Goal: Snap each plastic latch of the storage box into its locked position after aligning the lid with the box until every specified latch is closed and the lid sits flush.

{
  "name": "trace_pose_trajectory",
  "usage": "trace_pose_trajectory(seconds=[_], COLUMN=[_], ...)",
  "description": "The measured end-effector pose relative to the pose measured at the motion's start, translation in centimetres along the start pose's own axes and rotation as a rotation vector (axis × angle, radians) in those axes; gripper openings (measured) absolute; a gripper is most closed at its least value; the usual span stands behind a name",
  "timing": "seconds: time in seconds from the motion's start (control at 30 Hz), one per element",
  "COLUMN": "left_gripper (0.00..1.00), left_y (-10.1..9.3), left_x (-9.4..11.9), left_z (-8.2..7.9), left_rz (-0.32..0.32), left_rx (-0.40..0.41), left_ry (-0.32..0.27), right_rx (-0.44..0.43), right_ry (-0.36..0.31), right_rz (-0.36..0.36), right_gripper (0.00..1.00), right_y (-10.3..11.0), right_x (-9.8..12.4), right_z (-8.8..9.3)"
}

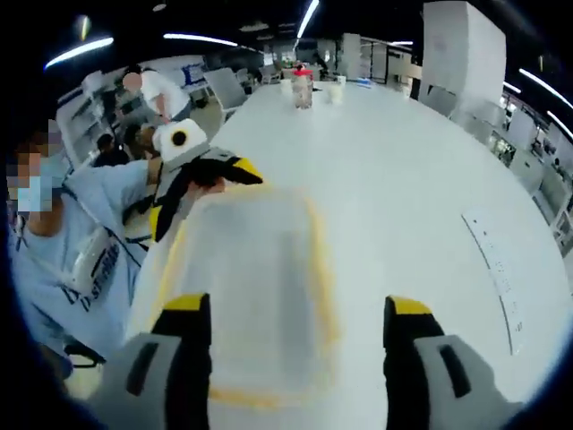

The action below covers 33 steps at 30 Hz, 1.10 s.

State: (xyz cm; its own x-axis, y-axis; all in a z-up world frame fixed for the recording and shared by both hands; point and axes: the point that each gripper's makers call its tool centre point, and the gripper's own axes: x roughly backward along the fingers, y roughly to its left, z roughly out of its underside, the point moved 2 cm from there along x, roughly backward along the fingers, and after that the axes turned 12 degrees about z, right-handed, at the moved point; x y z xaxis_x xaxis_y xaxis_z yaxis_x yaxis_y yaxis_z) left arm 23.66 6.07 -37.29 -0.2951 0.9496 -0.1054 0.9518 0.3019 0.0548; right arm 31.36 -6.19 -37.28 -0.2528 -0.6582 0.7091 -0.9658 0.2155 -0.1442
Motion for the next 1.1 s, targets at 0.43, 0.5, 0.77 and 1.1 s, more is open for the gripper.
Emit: trace_pose_trajectory(seconds=[0.43,0.5,0.77,1.1], left_gripper=[0.84,0.83,0.88,0.84], left_y=[1.9,2.0,3.4,5.1], left_x=[1.5,1.5,0.6,-1.5], left_z=[-0.6,-0.8,-2.7,-4.2], left_rz=[-0.038,-0.039,-0.022,0.012], left_rx=[0.053,0.044,0.047,0.005], left_ry=[-0.040,-0.046,-0.041,0.068], right_rx=[0.043,0.046,0.044,-0.013], right_ry=[-0.169,-0.224,-0.342,-0.533], right_rz=[0.103,0.120,0.206,0.243], right_gripper=[0.86,0.86,0.83,0.86], right_y=[0.4,0.7,0.8,2.2], right_x=[-0.1,0.0,0.9,0.9], right_z=[-0.8,-0.9,-0.8,-0.8])
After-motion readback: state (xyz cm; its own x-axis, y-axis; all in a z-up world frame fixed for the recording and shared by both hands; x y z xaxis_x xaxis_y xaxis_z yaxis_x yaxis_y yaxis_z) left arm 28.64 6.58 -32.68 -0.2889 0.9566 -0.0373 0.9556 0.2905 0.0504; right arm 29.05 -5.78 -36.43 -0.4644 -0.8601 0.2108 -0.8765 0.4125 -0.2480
